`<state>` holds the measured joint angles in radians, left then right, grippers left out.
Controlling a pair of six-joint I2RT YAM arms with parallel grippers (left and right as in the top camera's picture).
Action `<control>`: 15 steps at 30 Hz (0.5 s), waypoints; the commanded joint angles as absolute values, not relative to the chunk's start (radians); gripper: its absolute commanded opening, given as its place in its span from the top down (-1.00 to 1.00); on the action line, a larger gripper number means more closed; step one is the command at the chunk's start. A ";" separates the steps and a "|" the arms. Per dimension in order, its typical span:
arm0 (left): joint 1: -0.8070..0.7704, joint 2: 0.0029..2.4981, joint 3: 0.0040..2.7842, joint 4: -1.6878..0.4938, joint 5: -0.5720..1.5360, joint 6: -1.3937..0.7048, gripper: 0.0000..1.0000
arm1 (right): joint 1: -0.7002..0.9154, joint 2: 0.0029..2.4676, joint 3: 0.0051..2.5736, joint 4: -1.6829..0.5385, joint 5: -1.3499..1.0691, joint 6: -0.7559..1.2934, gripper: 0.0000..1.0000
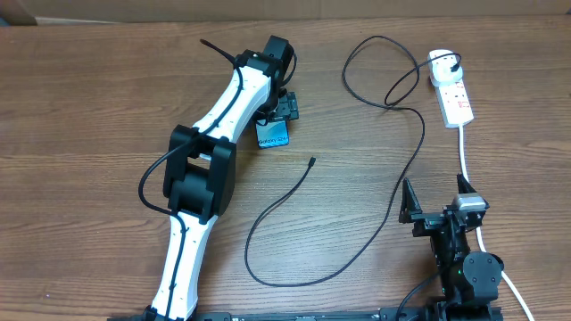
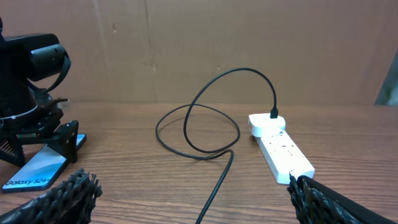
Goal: Plug charger to phone and switch on socket
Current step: 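Lower the left gripper and close it on the phone's long edges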
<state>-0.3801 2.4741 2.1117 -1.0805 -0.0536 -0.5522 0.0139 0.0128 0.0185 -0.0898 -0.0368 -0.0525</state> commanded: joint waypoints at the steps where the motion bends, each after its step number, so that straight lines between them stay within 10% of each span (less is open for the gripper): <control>1: -0.387 2.498 2.078 -1.068 -0.033 -0.562 -1.00 | 0.016 0.003 0.008 -0.084 -0.030 -0.054 -1.00; 15: -0.387 2.498 2.078 -1.079 -0.032 -0.561 -0.99 | 0.016 0.003 0.008 -0.084 -0.030 -0.054 -1.00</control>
<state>-0.3805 2.4741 2.1117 -1.0775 -0.0563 -0.5522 0.0139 0.0128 0.0185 -0.0898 -0.0368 -0.0528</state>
